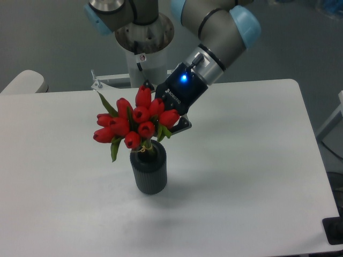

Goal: Pick up the flowers from the vase
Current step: 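Lift the gripped tulips straight up out of the grey vase, then carry the tulip bouquet away from the vase and hold it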

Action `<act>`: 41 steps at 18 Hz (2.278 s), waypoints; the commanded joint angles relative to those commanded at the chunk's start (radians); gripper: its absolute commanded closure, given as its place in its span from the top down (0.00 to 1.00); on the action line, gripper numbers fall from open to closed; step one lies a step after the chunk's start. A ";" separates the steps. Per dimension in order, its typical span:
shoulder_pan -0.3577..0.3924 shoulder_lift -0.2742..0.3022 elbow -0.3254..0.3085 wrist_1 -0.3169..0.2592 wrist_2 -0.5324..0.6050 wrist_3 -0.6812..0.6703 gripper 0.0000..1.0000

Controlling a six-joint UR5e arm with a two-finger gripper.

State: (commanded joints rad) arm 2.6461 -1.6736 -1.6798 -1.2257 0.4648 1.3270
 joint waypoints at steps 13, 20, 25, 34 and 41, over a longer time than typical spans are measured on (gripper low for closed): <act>-0.002 0.025 0.097 0.003 -0.057 -0.155 0.41; 0.087 0.006 0.118 0.011 -0.052 -0.160 0.41; 0.147 -0.076 0.144 0.046 -0.023 -0.149 0.41; 0.187 -0.257 0.293 0.084 0.101 -0.149 0.41; 0.186 -0.288 0.310 0.123 0.101 -0.158 0.41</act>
State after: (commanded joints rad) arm 2.8317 -1.9620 -1.3698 -1.1030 0.5660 1.1689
